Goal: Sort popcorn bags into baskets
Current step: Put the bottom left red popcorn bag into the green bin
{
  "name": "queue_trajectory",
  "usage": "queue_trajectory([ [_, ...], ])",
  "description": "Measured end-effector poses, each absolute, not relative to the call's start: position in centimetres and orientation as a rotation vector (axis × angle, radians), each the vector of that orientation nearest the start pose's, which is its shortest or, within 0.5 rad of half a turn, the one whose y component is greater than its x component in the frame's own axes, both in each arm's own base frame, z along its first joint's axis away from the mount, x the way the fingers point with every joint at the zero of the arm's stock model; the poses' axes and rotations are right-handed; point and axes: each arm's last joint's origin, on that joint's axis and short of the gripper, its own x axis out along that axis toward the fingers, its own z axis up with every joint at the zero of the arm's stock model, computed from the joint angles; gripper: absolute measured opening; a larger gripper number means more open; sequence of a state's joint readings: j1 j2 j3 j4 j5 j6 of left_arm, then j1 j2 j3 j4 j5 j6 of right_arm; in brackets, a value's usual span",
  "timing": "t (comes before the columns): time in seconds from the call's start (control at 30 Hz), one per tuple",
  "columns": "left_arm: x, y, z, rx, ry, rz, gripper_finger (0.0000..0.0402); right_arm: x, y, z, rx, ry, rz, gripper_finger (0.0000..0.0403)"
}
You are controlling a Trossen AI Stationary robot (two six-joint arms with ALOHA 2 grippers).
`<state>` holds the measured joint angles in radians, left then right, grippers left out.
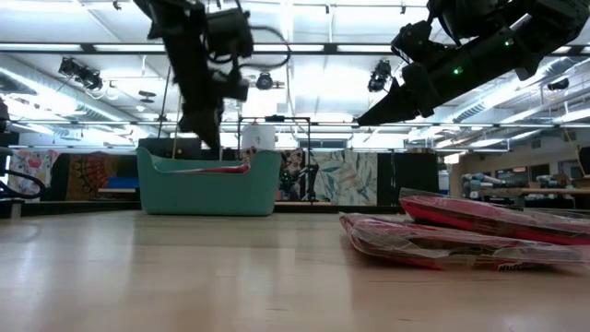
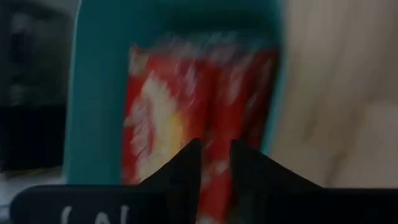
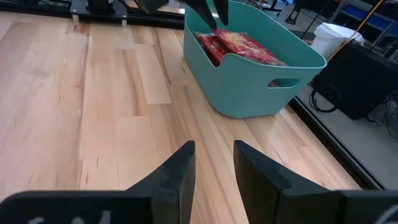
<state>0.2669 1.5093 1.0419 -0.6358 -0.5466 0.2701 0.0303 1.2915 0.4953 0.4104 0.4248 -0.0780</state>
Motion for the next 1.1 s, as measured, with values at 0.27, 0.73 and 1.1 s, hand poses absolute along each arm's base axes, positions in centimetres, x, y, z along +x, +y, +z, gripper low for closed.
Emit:
queue_trajectory([
  [0.27, 31.2, 4.4, 23.8, 0.277, 0.992, 0.247, 0.0089, 24.9, -0.4, 18.9, -0.164, 0.397, -0.375, 0.0114],
  [0.73, 38.6, -4.7, 17.9, 0.173, 1.004, -0.102, 0.0089, 24.9, -0.5, 18.8, -0.151, 0.401, -0.378, 0.0114],
  [1.1, 42.7, -8.8, 17.0, 0.083, 0.892, -0.246, 0.0089, 22.5, 0.9, 19.1, -0.13, 0.52, -0.452, 0.0114],
])
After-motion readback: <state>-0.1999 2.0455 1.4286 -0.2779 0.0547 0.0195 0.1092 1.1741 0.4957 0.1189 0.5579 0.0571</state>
